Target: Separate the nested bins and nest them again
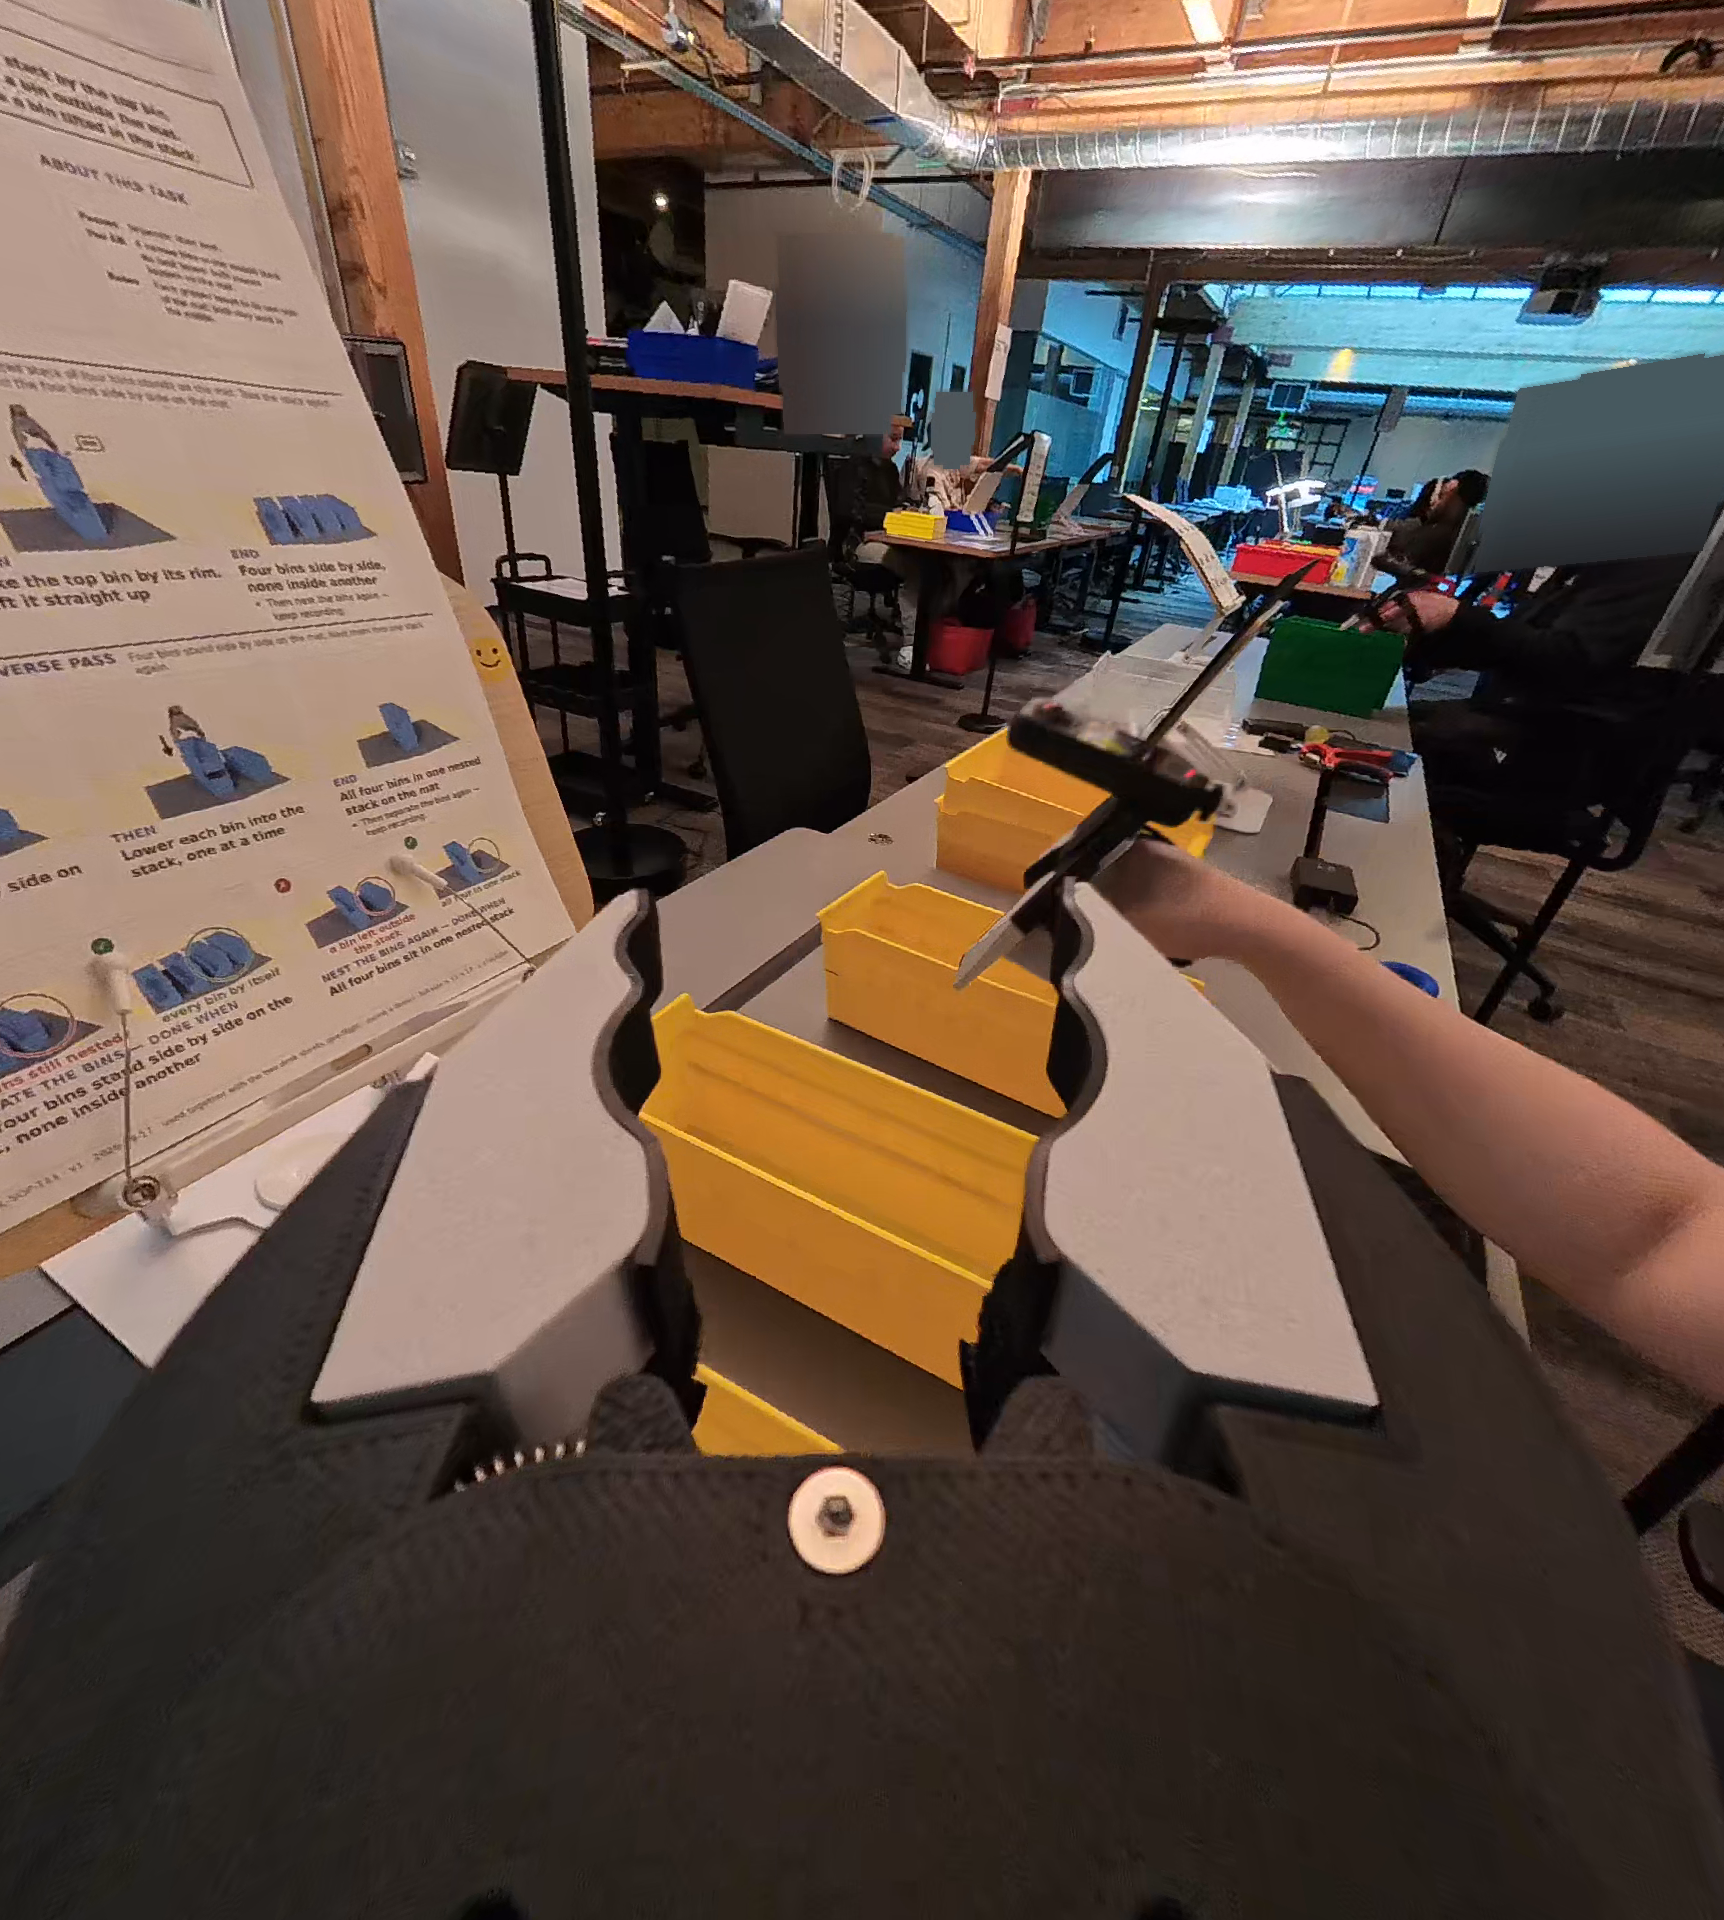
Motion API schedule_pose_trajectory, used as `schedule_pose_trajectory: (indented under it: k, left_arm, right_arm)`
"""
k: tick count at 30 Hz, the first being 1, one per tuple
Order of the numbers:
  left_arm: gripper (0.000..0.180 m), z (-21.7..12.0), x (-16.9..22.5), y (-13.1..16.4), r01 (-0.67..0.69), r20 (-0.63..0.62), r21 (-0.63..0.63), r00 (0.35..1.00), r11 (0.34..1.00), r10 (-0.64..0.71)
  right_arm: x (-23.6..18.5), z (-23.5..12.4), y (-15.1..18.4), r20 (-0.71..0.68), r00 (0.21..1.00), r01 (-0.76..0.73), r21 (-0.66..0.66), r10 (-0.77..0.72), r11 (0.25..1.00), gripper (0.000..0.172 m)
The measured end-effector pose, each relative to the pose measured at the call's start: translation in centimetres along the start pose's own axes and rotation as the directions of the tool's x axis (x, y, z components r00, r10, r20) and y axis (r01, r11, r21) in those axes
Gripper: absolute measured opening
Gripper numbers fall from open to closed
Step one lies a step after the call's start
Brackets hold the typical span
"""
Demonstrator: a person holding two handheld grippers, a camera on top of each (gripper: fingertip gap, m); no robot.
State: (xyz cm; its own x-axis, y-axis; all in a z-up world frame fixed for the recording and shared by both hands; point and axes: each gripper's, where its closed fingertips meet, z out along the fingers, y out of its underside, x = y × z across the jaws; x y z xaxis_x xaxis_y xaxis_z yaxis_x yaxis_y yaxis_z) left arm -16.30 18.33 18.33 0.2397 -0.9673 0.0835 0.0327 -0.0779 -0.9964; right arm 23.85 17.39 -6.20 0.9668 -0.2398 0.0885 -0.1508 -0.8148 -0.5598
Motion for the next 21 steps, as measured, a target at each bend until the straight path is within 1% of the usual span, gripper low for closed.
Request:
schedule_pose_trajectory:
  k: [1, 4, 6, 8, 10, 12, 17, 21]
  left_arm:
    - [0.075, -0.1, 0.1, 0.0, 0.002, -0.007, -0.001, 1.0, 1.0, -0.002]
    - [0.075, -0.3, 0.5, 0.0, 0.007, -0.025, -0.004, 1.0, 1.0, -0.007]
    - [0.075, -0.5, 0.6, 0.0, 0.007, -0.029, -0.004, 1.0, 1.0, -0.007]
    - [0.074, -0.7, 0.6, 0.0, 0.005, -0.032, -0.007, 0.999, 1.0, -0.006]
    - [0.074, -0.9, 0.5, 0.1, 0.01, -0.037, -0.007, 0.999, 1.0, -0.01]
    - [0.074, -1.0, 0.3, 0.1, 0.021, -0.046, -0.006, 0.999, 1.0, -0.021]
    - [0.073, -1.7, -0.3, -0.1, 0.059, -0.045, 0.009, 0.997, 0.998, -0.059]
    - [0.072, -2.2, -0.5, -0.5, 0.078, -0.049, 0.032, 0.996, 0.996, -0.077]
  right_arm:
    - [0.3, 0.7, 0.6, -0.007, 1.0, -0.008, -0.043, 0.007, 0.999, 0.15]
    - [0.0, 2.3, 1.9, 0.029, 0.999, -0.037, -0.166, 0.043, 0.985, 0.148]
    - [0.1, 2.9, 2.6, 0.029, 0.999, -0.035, -0.233, 0.043, 0.972, 0.134]
    - [0.4, 2.8, 2.7, 0.027, 0.999, -0.025, -0.266, 0.034, 0.964, 0.122]
    - [0.3, 2.4, 3.1, 0.03, 0.999, -0.003, -0.308, 0.013, 0.951, 0.113]
    - [0.2, 2.0, 3.6, 0.026, 0.999, -0.011, -0.345, 0.022, 0.938, 0.108]
    - [-1.3, 0.0, 2.6, 0.056, 0.993, -0.082, -0.337, 0.107, 0.938, 0.105]
    - [-3.6, -3.5, 0.6, 0.031, 0.998, -0.048, -0.293, 0.06, 0.955, 0.106]
